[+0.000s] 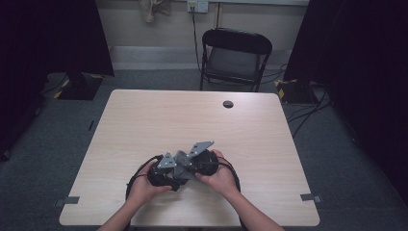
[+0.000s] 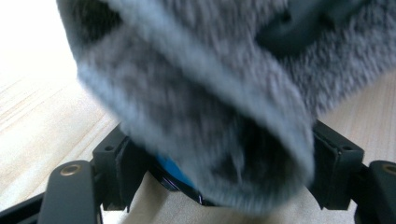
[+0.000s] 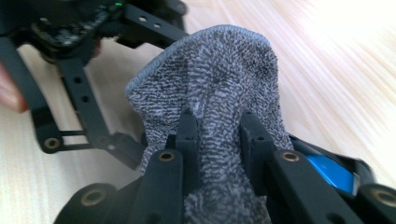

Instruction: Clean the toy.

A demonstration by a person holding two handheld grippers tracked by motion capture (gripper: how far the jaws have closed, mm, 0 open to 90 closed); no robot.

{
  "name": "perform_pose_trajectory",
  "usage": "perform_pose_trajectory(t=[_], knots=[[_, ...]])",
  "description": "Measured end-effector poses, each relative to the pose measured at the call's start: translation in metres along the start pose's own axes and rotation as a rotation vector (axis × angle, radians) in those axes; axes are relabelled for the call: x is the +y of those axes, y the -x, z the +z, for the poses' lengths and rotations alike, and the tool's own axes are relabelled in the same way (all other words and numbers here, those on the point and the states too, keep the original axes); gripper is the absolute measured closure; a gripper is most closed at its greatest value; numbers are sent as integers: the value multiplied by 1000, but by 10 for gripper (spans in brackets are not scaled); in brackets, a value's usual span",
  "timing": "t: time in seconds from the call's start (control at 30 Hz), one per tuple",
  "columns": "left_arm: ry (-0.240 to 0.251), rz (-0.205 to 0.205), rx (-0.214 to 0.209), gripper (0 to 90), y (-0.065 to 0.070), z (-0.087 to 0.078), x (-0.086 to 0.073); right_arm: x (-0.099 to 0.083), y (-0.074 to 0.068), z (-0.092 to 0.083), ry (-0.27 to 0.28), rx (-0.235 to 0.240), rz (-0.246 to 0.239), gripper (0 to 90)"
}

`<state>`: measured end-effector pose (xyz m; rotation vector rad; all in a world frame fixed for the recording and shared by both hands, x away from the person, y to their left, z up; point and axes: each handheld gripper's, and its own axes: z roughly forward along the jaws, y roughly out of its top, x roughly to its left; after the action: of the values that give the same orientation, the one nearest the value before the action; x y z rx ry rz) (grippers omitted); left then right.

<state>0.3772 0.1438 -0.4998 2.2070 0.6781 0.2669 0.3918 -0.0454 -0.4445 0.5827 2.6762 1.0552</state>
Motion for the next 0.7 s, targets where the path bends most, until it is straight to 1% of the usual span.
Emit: perform_pose_trajectory(t=[0.1,0.13,0.2,0.23,0.43,0.53,0.7], knots=[[0,0,0,243,0,0,0,1,-3,3,-2,19,-7,736],[0,1,1,243,0,0,0,3,-6,6,-20,22,-30,735],[0,1,1,243,0,0,0,4,-7,9,-29,29,-44,735],[-1,1,1,243,0,0,0,3,-8,10,-32,24,-49,735],[0,1,1,244,0,0,0,2,-5,10,-28,21,-31,735],[0,1,0,243,0,0,0,0,-2,8,-18,18,-11,736],[0,0,0,244,0,0,0,-1,4,4,-17,4,-7,736]])
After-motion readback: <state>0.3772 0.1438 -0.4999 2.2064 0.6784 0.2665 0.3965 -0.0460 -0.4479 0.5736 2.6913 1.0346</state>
